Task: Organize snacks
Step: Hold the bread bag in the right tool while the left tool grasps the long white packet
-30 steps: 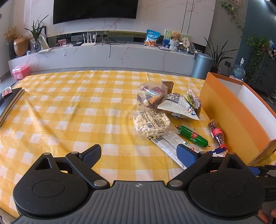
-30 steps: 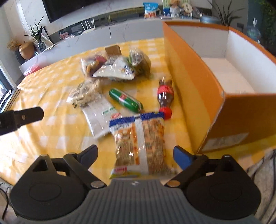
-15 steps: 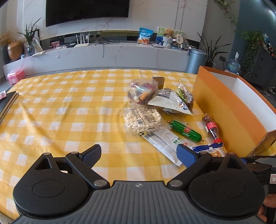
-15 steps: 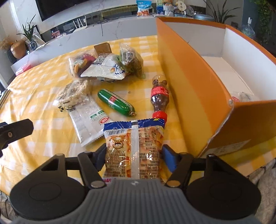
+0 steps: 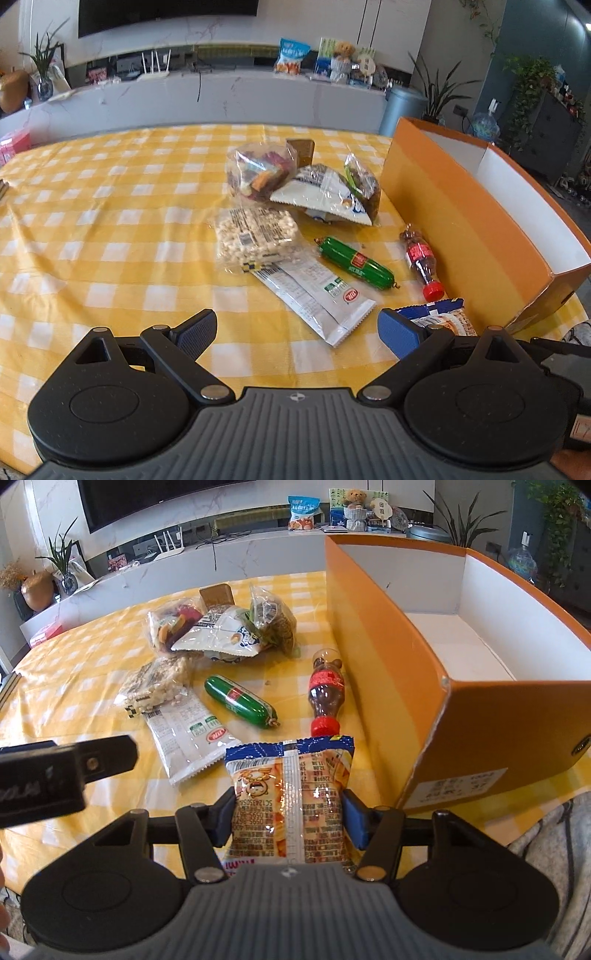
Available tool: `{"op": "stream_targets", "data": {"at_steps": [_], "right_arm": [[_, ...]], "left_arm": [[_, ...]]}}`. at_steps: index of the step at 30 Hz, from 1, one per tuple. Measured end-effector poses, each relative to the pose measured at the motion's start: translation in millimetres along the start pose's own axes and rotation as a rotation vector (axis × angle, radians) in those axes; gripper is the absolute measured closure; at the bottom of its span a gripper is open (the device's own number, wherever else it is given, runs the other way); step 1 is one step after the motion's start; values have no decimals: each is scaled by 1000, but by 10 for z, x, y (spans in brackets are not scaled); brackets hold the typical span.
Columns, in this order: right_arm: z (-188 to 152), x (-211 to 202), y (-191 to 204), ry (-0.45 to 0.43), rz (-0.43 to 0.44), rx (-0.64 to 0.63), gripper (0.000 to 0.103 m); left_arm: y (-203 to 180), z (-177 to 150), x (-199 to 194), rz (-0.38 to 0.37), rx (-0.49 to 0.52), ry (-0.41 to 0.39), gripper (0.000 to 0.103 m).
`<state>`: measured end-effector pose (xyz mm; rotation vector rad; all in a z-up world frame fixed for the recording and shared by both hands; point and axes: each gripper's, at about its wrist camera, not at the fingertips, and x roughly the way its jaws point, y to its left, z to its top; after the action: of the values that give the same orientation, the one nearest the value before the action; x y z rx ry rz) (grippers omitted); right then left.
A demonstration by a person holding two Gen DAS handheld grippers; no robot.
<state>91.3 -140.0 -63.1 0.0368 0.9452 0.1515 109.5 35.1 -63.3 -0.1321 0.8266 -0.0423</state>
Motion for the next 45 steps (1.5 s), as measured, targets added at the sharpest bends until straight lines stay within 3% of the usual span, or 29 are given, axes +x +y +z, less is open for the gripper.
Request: {"op": "stream_targets", "data": {"at_steps": [9, 18, 27, 33, 41, 45], "right_arm": [[10, 56, -46, 22, 28, 33, 45], [4, 60, -98, 30, 73, 64, 42], [-9, 74, -80, 32, 85, 54, 42], [-18, 69, -73, 28, 84, 48, 42], [-25, 74, -75, 27, 85, 50, 42], [-25, 73, -68, 28, 87, 47, 42]], "left_arm": [[-105, 158, 283, -72, -51, 99, 0], [-176, 282, 592, -66, -53, 262, 0], [-308, 414, 835, 46, -55, 296, 0], [-478, 412, 960, 157, 39, 298, 0], [-464, 386, 1078, 194, -18, 270, 0], [-433, 338, 1031, 157, 5, 239, 0]]}}
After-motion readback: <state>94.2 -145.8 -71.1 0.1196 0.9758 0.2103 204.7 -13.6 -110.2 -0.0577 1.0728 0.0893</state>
